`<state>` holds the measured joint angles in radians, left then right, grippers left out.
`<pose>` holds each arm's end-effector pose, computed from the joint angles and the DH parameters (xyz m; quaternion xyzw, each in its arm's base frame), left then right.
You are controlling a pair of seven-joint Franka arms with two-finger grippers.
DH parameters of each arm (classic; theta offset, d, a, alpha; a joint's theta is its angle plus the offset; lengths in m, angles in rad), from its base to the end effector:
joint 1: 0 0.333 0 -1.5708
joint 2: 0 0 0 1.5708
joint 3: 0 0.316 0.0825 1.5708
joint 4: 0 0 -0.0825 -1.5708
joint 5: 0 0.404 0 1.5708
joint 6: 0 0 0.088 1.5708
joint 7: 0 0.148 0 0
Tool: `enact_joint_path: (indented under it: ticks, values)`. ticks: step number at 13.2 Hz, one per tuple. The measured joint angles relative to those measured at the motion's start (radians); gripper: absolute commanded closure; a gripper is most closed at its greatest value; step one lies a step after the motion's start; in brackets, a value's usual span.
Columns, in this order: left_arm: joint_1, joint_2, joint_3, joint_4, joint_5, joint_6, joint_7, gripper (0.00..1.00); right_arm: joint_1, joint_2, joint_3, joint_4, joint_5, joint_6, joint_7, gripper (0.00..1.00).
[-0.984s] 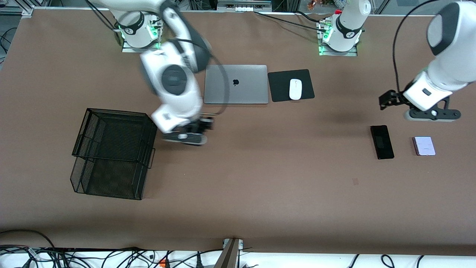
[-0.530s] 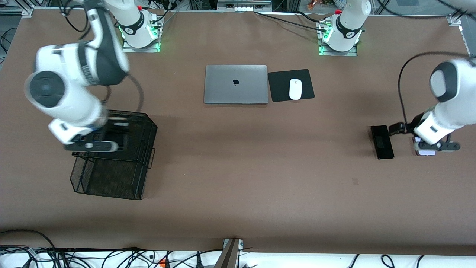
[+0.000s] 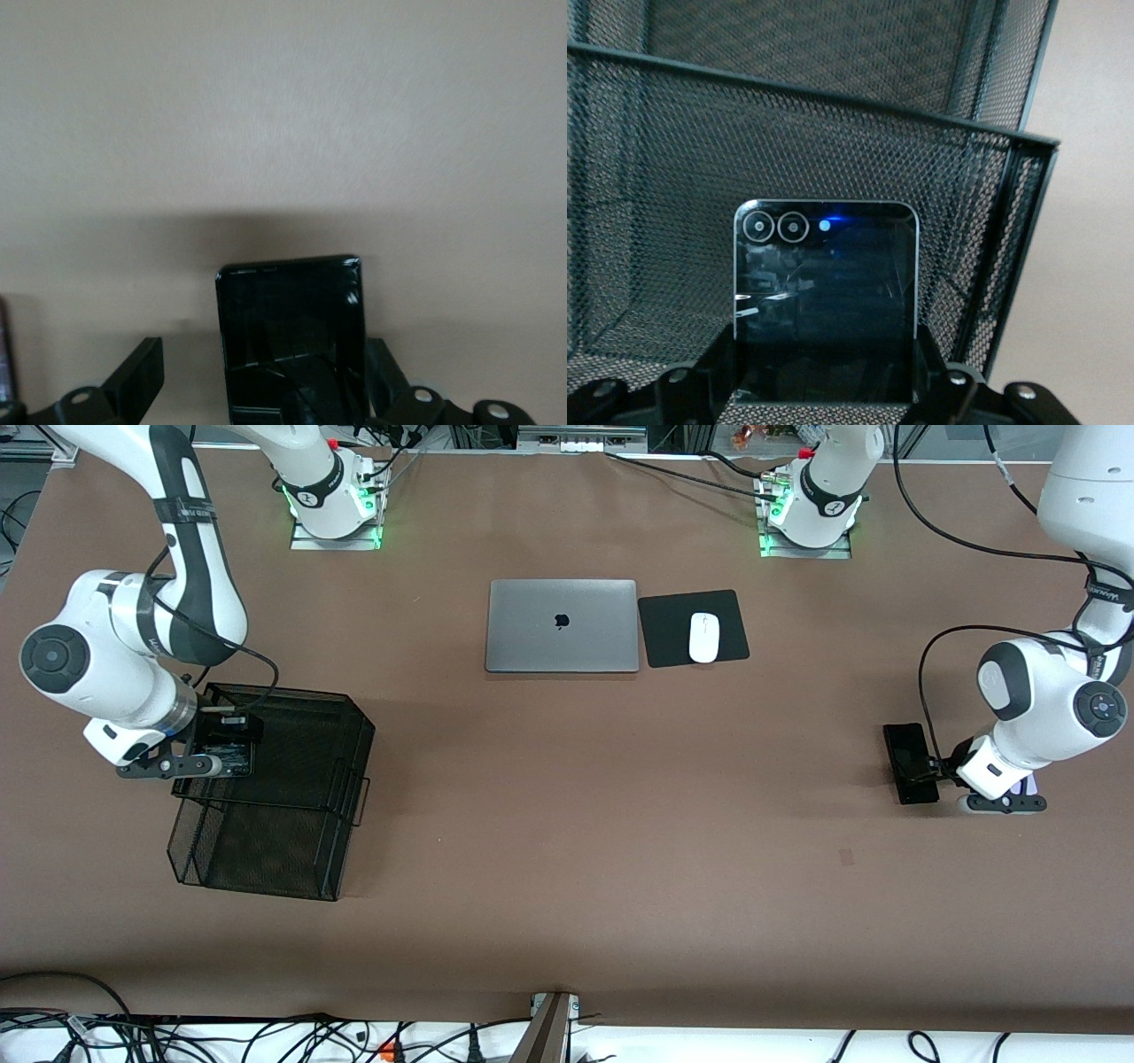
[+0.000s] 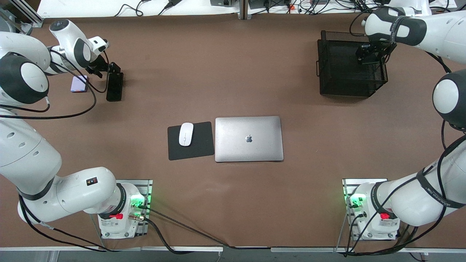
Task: Place phones with both arms
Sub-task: 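Place the flip phone in the basket while the left gripper grasps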
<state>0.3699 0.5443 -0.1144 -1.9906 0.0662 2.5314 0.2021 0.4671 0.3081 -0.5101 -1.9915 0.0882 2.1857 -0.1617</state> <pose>0.6006 0.1558 0.1296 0.9999 0.0078 0.0030 0.0102 0.6042 -0.0174 0.2670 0.9978 0.0398 -0.0397 0.0357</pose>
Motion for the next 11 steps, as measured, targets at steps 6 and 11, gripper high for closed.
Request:
enact_joint_path:
  ticks: [6, 11]
  values:
    - [0.000, 0.007, -0.007, -0.044, 0.000, 0.023, 0.000, 0.49, -0.039, 0.014, -0.001, 0.013, 0.007, -0.002, 0.011, 0.00]
    - [0.000, 0.011, -0.007, -0.045, 0.000, 0.023, 0.000, 0.78, -0.028, 0.008, 0.015, 0.220, 0.007, -0.208, 0.110, 0.00]
